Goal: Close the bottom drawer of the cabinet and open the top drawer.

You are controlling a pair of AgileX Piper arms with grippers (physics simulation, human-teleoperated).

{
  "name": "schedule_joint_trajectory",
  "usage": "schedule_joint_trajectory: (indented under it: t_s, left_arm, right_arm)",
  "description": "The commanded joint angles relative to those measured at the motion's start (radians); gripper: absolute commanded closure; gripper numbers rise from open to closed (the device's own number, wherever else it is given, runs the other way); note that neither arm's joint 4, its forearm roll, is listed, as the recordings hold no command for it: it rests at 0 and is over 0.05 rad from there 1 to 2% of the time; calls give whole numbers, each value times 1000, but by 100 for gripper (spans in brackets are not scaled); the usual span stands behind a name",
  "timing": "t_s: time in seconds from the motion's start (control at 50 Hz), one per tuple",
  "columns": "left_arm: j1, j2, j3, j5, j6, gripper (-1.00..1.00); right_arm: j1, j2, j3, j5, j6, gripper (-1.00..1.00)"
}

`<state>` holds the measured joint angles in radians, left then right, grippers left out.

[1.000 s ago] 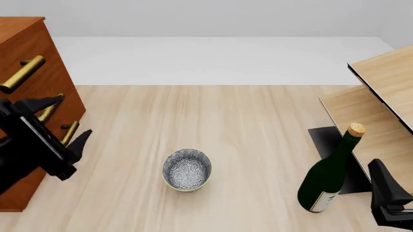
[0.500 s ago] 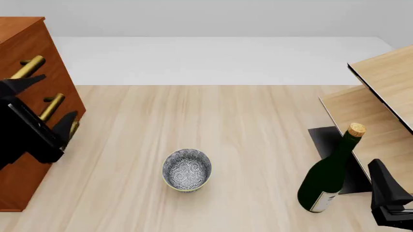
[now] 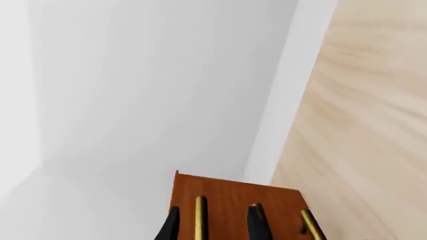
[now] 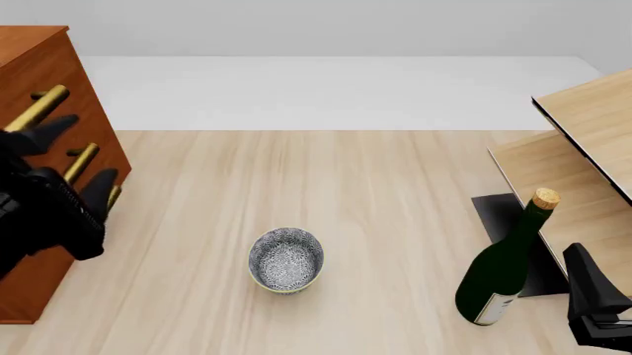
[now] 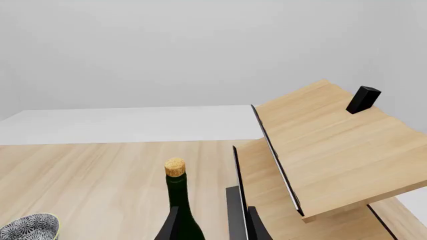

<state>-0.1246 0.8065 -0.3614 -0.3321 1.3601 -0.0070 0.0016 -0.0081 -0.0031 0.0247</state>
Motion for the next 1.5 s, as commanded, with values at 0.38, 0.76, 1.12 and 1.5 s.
schedule_joint_trajectory:
  t_s: [0.38, 0.76, 1.12, 1.5]
  left_arm:
    - [26, 144, 53, -216, 170, -100]
    - [110, 136, 13, -184, 180, -100]
    - [171, 222, 0, -221, 164, -100]
    - [225, 268, -5, -256, 173, -100]
  right_arm:
    - [0, 0, 0, 1, 1, -100]
    - [0, 0, 0, 0, 0, -100]
    - [0, 0, 0, 0, 0, -100]
    - [0, 0, 0, 0, 0, -100]
